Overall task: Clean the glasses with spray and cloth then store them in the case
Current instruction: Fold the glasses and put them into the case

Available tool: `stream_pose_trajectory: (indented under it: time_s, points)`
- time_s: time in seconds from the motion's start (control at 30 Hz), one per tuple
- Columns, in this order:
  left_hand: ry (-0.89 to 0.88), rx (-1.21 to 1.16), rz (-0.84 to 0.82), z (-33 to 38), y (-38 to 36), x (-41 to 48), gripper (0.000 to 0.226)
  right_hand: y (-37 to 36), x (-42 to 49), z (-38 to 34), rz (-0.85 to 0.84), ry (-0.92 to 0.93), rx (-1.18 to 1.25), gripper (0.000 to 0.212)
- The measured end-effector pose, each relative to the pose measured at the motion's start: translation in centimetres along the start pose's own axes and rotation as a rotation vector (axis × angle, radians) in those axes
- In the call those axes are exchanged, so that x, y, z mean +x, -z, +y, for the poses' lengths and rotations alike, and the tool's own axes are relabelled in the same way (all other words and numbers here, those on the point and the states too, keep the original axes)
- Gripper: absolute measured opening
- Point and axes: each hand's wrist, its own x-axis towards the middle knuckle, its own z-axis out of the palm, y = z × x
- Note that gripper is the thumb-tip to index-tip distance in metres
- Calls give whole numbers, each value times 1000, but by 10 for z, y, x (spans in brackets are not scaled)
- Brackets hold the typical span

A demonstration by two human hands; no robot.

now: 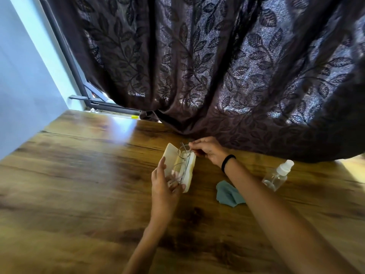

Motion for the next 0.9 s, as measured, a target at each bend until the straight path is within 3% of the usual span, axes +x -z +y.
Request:
stream_pose_trajectory:
  time_s: [0.13,0.33,0.6,0.9]
  points:
    - [-122,150,9,0,-3,-3,83,6,-2,3,11,-2,-76,11]
    - [-288,300,-43,-3,-7,-7,97,14,-6,13,66,-57,-121,7]
    - [-392,415,-76,-10,-6,-7,103,13,-10,17,74,-27,-178,13]
    - [-454,396,-130,-14,1,-8,88,8,-10,20,102,-13,-152,16]
